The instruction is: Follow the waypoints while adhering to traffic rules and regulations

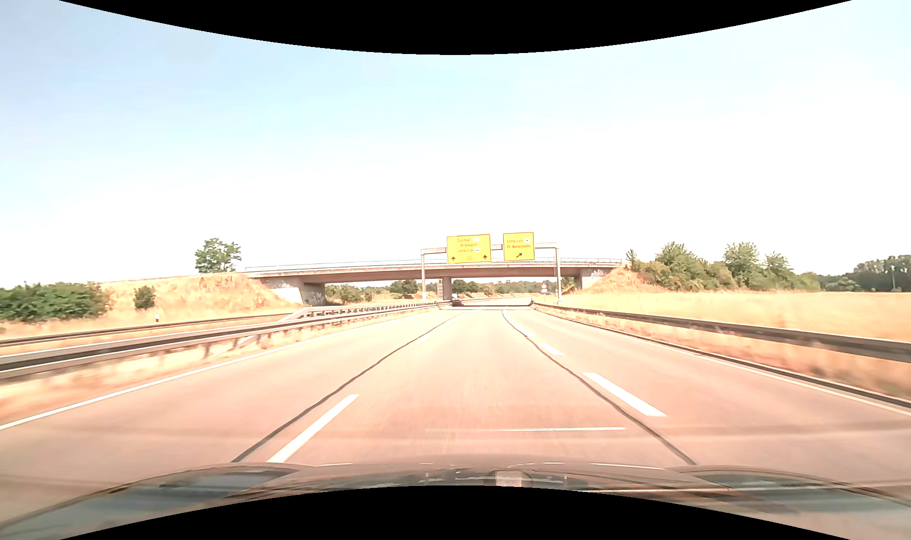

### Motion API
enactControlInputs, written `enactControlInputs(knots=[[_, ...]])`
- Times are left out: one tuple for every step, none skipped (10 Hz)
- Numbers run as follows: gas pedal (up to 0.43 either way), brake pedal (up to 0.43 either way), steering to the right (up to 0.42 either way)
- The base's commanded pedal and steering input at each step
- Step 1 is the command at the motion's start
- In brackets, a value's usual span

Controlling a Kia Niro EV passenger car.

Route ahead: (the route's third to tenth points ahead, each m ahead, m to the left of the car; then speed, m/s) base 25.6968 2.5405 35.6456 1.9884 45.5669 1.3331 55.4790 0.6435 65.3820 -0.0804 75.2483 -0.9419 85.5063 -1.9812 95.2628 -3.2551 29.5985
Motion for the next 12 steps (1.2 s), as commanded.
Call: enactControlInputs(knots=[[0.358, 0.0, 0.01], [0.358, 0.0, 0.01], [0.358, 0.0, 0.01], [0.358, 0.0, 0.01], [0.358, 0.0, 0.01], [0.358, 0.0, 0.01], [0.358, 0.0, 0.01], [0.358, 0.0, 0.01], [0.35, 0.0, 0.01], [0.331, 0.0, 0.01], [0.319, 0.0, 0.01], [0.319, 0.0, 0.01]])
